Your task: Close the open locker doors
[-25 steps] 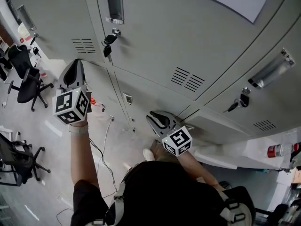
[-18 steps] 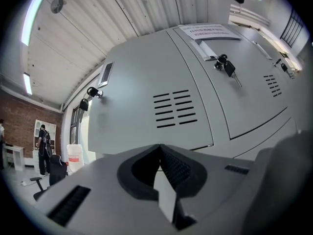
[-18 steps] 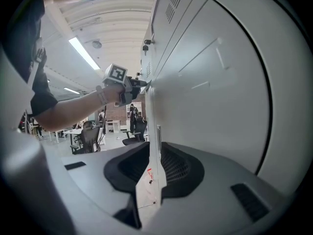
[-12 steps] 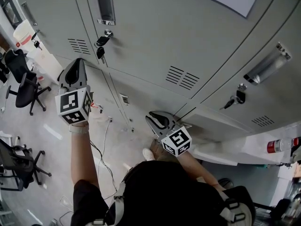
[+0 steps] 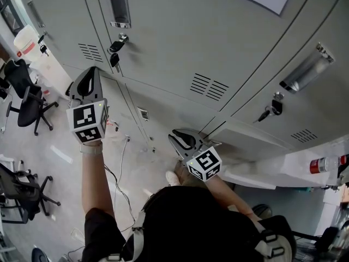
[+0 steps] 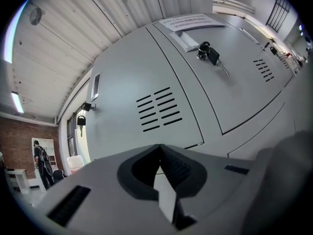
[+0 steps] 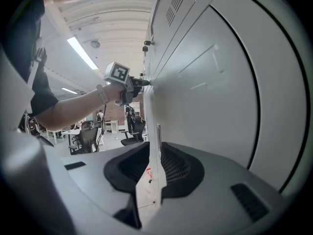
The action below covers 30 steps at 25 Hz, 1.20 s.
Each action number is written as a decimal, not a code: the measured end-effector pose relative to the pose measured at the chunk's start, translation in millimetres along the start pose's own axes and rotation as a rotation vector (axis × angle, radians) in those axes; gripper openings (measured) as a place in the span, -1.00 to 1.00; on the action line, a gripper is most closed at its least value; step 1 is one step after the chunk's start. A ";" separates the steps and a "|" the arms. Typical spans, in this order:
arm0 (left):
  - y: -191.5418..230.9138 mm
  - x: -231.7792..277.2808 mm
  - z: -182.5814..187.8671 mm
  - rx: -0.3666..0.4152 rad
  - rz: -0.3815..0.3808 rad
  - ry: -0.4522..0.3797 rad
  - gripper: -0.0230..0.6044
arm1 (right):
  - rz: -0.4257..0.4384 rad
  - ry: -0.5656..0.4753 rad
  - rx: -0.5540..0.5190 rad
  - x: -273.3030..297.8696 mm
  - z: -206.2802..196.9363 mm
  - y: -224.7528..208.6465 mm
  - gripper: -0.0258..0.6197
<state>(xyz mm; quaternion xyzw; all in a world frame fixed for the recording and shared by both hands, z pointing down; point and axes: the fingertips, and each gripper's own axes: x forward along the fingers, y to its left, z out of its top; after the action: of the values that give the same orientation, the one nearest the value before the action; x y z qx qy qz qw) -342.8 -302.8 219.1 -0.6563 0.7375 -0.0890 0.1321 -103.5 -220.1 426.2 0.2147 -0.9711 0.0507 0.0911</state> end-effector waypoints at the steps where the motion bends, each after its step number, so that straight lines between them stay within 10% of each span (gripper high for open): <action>1: -0.5 0.1 0.1 0.005 -0.003 0.003 -0.90 | 0.001 -0.001 0.000 -0.3 0.2 1.0 -0.67; 15: -21.9 -30.5 -18.3 0.100 -0.038 0.075 -0.90 | 0.048 -0.011 -0.006 -0.7 3.5 23.3 -0.67; 30: -35.7 -132.1 -73.4 0.038 -0.032 0.160 -0.90 | 0.210 -0.012 -0.043 11.8 8.8 81.7 -0.67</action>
<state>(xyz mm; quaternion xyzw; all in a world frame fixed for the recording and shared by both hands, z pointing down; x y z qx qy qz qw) -318.2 -179.3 310.0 -0.6560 0.7334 -0.1574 0.0839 -150.2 -152.3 415.1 0.1100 -0.9897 0.0377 0.0839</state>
